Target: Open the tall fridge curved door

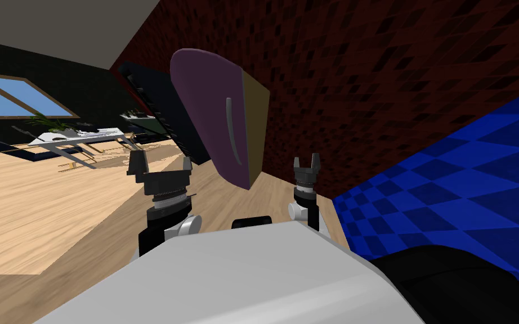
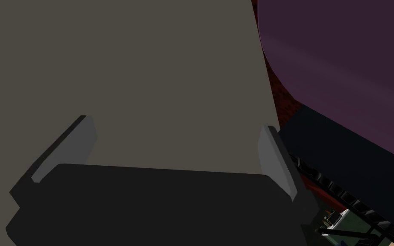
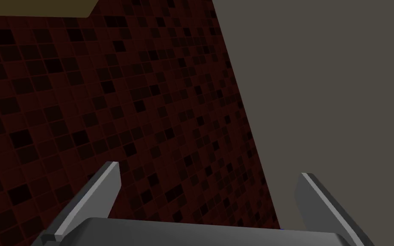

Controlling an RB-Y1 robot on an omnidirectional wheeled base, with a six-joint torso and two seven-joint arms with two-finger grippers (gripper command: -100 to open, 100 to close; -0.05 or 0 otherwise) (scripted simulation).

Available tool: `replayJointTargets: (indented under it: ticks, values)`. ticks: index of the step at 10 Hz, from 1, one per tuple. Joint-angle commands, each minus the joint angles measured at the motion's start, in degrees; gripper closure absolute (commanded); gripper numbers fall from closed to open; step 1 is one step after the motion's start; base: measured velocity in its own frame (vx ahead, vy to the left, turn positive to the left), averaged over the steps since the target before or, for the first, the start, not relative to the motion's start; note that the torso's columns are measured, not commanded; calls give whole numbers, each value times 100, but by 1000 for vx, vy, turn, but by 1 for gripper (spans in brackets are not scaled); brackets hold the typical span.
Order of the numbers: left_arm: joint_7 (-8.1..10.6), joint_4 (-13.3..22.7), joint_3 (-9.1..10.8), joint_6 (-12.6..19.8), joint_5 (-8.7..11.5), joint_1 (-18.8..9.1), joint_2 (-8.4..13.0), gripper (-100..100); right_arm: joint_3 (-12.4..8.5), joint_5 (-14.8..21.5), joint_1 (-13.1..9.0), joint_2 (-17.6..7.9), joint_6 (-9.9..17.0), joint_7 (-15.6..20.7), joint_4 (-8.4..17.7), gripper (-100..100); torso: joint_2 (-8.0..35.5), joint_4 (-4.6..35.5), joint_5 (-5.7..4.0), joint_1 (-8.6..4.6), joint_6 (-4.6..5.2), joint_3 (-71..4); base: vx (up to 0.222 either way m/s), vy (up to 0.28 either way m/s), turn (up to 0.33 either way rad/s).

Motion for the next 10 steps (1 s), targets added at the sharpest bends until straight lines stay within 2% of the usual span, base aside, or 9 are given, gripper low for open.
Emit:
replayJointTargets:
  ticks: [1, 9, 10]
  values:
    - [0, 0, 0, 0, 0, 0, 0, 0, 0, 0, 0, 0, 0, 0, 0, 0, 232, 235, 0, 0, 0, -467, 0, 0, 0]
    - [0, -2, 0, -1, 0, 0, 0, 0, 0, 0, 0, 0, -1, 0, -2, 0, 3539, 3537, 0, 0, 0, -7073, 0, 0, 0]
    - [-23, 64, 11, -23, -10, -22, 229, -100, 0, 0, 0, 0, -1, 0, -2, 0, 3962, 3960, 0, 0, 0, -7919, 17, -5, 7]
